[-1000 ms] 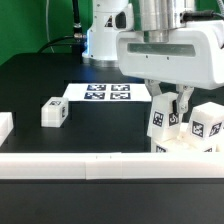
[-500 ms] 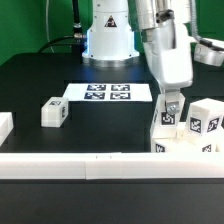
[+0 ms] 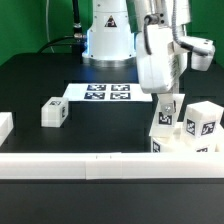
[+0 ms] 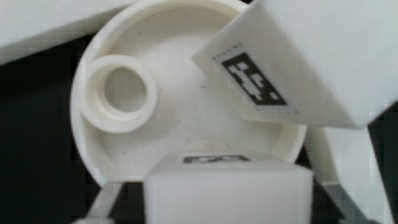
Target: Assemble stool
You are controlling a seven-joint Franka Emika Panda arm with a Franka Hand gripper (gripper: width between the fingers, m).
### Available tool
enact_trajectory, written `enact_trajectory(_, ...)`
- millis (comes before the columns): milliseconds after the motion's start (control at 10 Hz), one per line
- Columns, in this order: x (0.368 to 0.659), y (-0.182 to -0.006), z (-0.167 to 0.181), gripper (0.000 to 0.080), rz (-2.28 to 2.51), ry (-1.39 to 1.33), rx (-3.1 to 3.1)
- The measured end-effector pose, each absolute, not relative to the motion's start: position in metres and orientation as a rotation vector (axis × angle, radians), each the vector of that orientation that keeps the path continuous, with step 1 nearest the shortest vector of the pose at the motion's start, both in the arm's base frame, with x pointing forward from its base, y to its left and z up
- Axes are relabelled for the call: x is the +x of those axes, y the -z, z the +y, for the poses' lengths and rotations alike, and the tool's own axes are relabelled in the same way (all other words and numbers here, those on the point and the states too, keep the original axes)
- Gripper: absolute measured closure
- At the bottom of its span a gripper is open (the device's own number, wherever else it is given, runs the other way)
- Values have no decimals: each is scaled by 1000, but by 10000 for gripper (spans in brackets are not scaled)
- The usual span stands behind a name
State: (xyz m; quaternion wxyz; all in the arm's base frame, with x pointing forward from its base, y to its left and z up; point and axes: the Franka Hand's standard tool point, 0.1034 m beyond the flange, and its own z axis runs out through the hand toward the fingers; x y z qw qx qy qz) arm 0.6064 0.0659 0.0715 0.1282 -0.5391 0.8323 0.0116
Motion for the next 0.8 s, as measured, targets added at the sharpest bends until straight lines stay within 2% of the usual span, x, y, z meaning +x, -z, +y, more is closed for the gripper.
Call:
enact_trajectory(500,603,-69,60,462,2673,-59,-835)
enact_trajectory(800,601,-69,64,457,2671,-84,-812)
